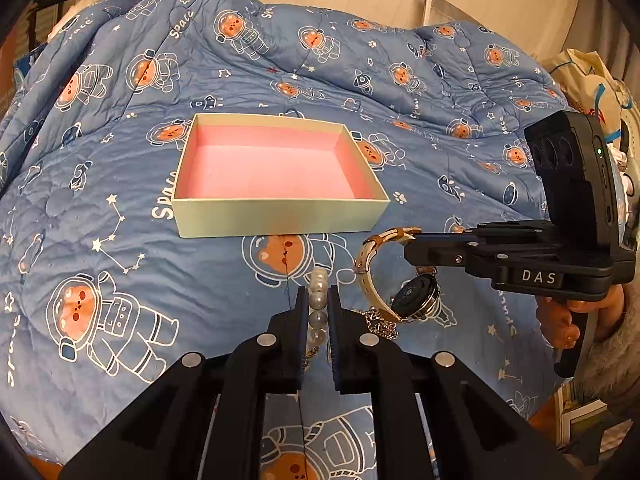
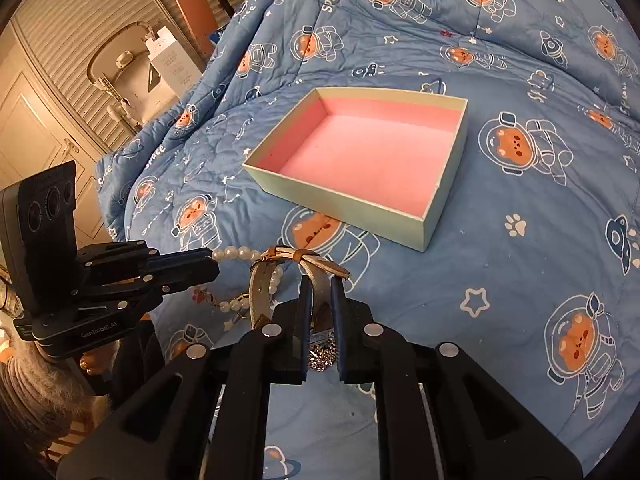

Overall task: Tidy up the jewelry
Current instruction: 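Grasp the pearl bracelet with the left tool while the right tool grasps the white-strap watch, then carry the bracelet with the left tool into the pink box while the right tool carries the watch there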

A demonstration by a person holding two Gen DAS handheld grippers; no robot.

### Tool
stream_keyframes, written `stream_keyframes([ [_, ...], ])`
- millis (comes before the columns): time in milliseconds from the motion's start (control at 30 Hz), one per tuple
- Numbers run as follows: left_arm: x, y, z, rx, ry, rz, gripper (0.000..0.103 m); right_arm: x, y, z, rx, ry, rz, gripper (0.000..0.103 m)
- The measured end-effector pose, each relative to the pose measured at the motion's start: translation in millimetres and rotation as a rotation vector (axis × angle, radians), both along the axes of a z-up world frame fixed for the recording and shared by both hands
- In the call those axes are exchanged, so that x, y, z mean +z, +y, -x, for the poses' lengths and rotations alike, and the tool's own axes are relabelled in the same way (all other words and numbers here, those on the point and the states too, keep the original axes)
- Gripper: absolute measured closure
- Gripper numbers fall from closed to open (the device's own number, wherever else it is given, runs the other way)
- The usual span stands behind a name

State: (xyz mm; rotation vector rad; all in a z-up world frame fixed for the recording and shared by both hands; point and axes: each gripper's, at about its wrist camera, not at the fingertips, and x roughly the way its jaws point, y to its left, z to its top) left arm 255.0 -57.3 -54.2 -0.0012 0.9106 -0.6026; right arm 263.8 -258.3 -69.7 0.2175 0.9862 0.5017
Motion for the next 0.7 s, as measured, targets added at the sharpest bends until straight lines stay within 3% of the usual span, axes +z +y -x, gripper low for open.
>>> stream_keyframes([
  [200, 29, 2, -6, -0.016, -0.049, 0.036, 0.094, 32, 0, -6, -0.002, -0.081, -0.016, 0.093],
  [400, 49, 0, -36, 0.004, -0.108, 0.013, 0.094, 50, -3, -34, -0.055, -0.143, 0.02, 0.093],
  [567, 55, -8, -74, 0.019, -0.132, -0.041, 0.094, 50, -1, -70, -0.086, -0.157, 0.111, 0.093],
  [700, 48, -18, -104, 0.023, -0.101, -0.06, 0.094, 36, -2, -103, -0.12, -0.123, 0.167, 0.093],
])
